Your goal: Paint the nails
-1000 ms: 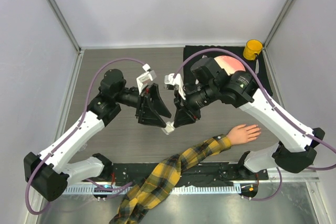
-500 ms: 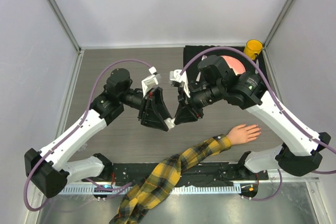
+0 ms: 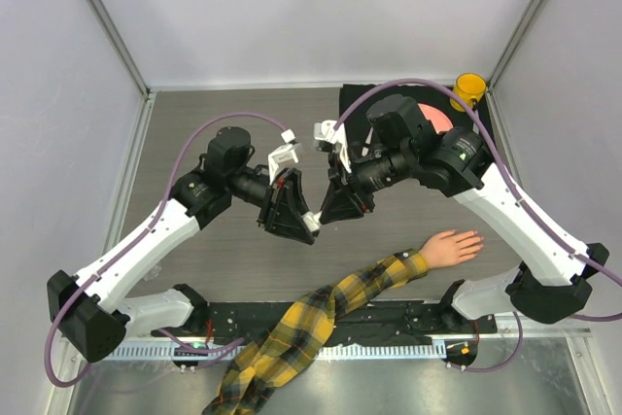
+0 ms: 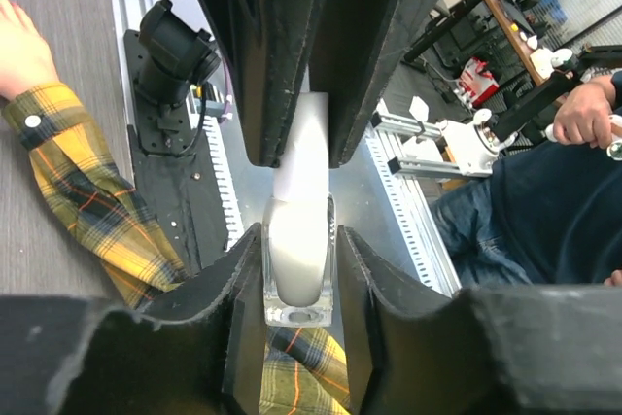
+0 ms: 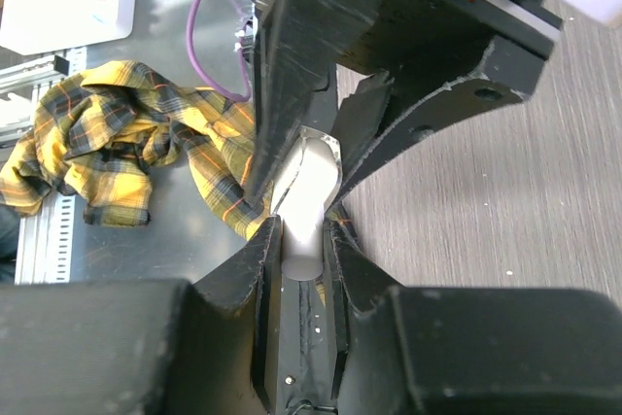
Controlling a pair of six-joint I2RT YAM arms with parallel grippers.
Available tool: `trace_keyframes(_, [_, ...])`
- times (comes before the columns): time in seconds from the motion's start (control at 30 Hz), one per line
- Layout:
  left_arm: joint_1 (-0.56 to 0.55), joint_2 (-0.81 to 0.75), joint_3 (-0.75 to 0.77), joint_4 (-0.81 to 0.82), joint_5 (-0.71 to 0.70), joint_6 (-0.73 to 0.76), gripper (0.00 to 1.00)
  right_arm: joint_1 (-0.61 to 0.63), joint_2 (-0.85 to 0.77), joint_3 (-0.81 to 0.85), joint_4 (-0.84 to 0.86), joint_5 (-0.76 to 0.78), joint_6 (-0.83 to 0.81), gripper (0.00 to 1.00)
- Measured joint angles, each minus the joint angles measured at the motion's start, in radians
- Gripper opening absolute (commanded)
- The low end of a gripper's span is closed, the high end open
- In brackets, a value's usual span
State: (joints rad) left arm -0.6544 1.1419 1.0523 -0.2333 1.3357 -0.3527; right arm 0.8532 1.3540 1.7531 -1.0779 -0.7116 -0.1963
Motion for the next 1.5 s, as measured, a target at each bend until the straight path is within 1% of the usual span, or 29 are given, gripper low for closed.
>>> trace_keyframes(0.17, [0.0,0.008,0.027,-0.041,-0.008,0.039,0.41,0.0,0.008,0.008,-0.002,-0.009,-0.005,0.0])
trace_keyframes(0.27, [0.0,0.01,0.045,-0.056,-0.008,0.052,0.41,0.0,0.01,0.009,-0.008,-0.012,-0.008,0.0])
trace_keyframes(0.4, [0.0,0.017,0.057,-0.073,-0.008,0.068,0.35,-0.004,0.01,0.009,-0.008,-0.013,-0.009,0.0])
trace_keyframes(0.53, [0.0,0.021,0.058,-0.085,-0.011,0.077,0.28,-0.004,0.01,0.009,-0.01,-0.017,-0.009,0.0])
trace_keyframes(0.57, [0.0,0.021,0.058,-0.087,-0.012,0.08,0.2,-0.004,0.01,0.009,-0.01,-0.019,-0.01,0.0])
trace_keyframes(0.63, [0.0,0.021,0.058,-0.092,-0.013,0.09,0.11,-0.004,0.01,0.009,-0.012,-0.019,-0.012,0.0])
trace_keyframes(0.67, [0.0,0.021,0.059,-0.095,-0.014,0.094,0.01,-0.004,0.01,0.009,-0.013,-0.019,-0.012,0.0])
trace_keyframes(0.7, [0.0,0.021,0.062,-0.106,-0.017,0.104,0.0,-0.004,0.012,0.009,-0.014,-0.019,-0.012,0.16])
trace_keyframes(0.73, [0.0,0.021,0.067,-0.122,-0.021,0.121,0.0,-0.004,0.013,0.009,-0.014,-0.018,-0.012,0.27])
trace_keyframes(0.8, [0.0,0.025,0.093,-0.188,-0.062,0.179,0.0,-0.003,0.014,0.009,-0.014,0.016,0.008,0.55])
trace_keyframes(0.83, [0.0,0.028,0.107,-0.219,-0.082,0.208,0.0,-0.003,0.014,0.009,-0.012,0.035,0.024,0.6])
trace_keyframes(0.87, [0.0,0.03,0.124,-0.256,-0.11,0.24,0.0,-0.003,0.013,0.008,-0.002,0.075,0.042,0.67])
trace_keyframes(0.93, [-0.001,0.021,0.134,-0.3,-0.212,0.308,0.0,-0.003,0.009,-0.004,0.04,0.227,0.126,0.78])
trace_keyframes(0.97, [-0.001,0.011,0.125,-0.293,-0.261,0.314,0.0,-0.004,0.007,-0.011,0.06,0.296,0.167,0.8])
trace_keyframes(1.03, [-0.001,-0.037,0.065,-0.238,-0.37,0.305,0.0,-0.005,0.003,-0.016,0.083,0.418,0.262,0.8])
trace_keyframes(1.1, [-0.001,-0.138,-0.07,-0.117,-0.505,0.271,0.0,-0.005,0.0,-0.016,0.103,0.531,0.364,0.8])
trace_keyframes(1.2, [-0.005,-0.261,-0.247,0.044,-0.683,0.22,0.0,-0.006,-0.002,-0.016,0.128,0.625,0.509,0.79])
trace_keyframes(1.27, [-0.013,-0.312,-0.349,0.16,-0.815,0.194,0.0,-0.006,-0.002,-0.026,0.153,0.659,0.6,0.78])
trace_keyframes(1.37, [-0.026,-0.347,-0.445,0.288,-0.968,0.192,0.0,-0.006,-0.016,-0.092,0.223,0.672,0.717,0.77])
trace_keyframes(1.47, [-0.034,-0.359,-0.509,0.389,-1.096,0.201,0.0,0.008,-0.016,-0.179,0.315,0.679,0.802,0.75])
trace_keyframes(1.5, [-0.035,-0.361,-0.521,0.414,-1.134,0.202,0.0,0.021,-0.011,-0.2,0.337,0.694,0.822,0.72])
